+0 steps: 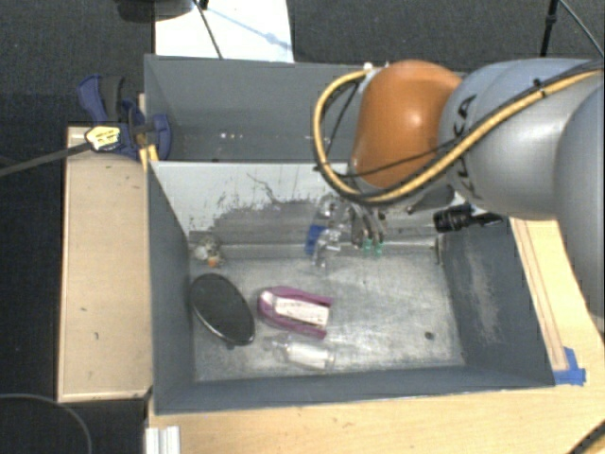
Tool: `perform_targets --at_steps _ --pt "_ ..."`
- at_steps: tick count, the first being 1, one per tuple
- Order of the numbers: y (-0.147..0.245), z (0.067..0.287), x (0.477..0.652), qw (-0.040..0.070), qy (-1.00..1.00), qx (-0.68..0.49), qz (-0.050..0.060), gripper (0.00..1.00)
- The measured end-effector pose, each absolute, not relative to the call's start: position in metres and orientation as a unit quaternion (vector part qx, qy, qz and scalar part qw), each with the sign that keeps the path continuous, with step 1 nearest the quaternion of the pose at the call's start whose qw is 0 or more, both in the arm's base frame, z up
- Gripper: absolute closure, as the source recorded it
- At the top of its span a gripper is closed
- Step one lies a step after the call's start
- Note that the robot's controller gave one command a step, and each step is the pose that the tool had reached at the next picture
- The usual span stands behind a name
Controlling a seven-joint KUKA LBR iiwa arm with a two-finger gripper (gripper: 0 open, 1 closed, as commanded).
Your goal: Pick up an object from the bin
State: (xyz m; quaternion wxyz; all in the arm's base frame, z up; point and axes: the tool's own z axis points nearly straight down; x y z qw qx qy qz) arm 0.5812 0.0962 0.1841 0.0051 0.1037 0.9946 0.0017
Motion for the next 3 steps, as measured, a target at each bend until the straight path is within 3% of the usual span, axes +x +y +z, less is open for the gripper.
perform_targets --at_steps 1,2,3 --pt "0.094 0.241 0.586 0.004 0.993 0.114 0.001 1.00" --pt "0.094 0.237 0.585 0.001 0.994 0.114 0.000 0.00" --pt "0.098 0.091 0.570 0.004 0.998 0.062 0.001 0.00"
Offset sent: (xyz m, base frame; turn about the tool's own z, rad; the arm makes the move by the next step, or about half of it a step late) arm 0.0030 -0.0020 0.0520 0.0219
